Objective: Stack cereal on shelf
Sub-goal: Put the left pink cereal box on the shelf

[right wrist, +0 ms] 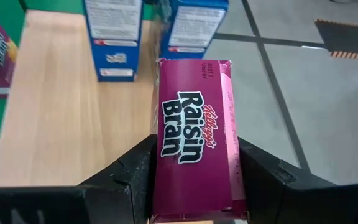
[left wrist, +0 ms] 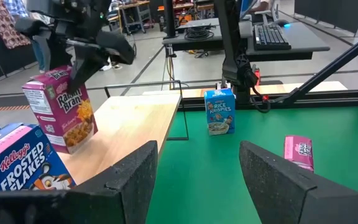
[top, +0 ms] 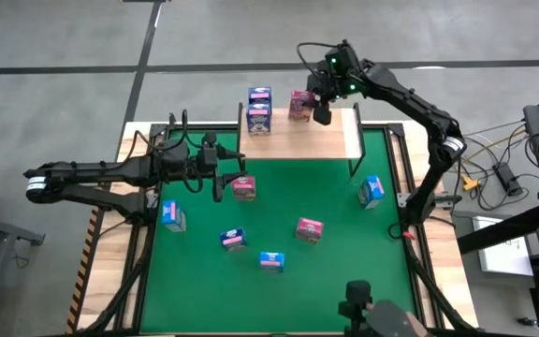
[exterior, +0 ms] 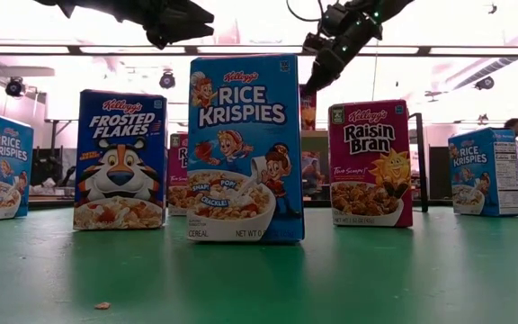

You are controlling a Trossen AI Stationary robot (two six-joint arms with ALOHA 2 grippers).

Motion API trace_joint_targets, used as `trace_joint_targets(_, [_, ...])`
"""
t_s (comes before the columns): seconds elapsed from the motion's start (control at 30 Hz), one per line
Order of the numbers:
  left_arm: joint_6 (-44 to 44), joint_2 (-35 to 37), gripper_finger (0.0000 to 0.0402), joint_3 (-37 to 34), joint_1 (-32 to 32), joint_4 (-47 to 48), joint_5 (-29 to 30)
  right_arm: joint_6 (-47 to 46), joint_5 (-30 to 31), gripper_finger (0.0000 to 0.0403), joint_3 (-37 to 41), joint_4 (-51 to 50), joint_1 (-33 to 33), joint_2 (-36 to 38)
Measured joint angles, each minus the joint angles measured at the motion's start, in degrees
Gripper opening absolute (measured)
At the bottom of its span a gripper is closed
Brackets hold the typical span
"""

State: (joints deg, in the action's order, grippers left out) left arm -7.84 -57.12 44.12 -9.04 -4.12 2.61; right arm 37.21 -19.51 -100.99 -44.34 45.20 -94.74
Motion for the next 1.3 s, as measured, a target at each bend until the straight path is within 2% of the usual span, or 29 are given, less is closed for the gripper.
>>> trace_joint_targets(0.7, [-0.2, 0.0, 0.021, 0.0, 0.0, 0.0, 0.0, 1.8, -0.5, 0.0174, 0.0, 1.2, 0.2, -1.6])
trace_joint_targets(0.9, [-0.2, 0.0, 0.021, 0.0, 0.0, 0.0, 0.0, 2.4, -0.6, 0.0188, 0.0, 1.3, 0.2, -1.6])
trace_joint_targets(1.13, [-0.2, 0.0, 0.021, 0.0, 0.0, 0.0, 0.0, 2.3, -0.6, 0.0187, 0.0, 1.4, -0.3, -1.6])
trace_joint_targets(1.3, [-0.2, 0.0, 0.021, 0.0, 0.0, 0.0, 0.0, 0.9, -0.6, 0.0207, 0.0, 1.8, -0.5, -1.6])
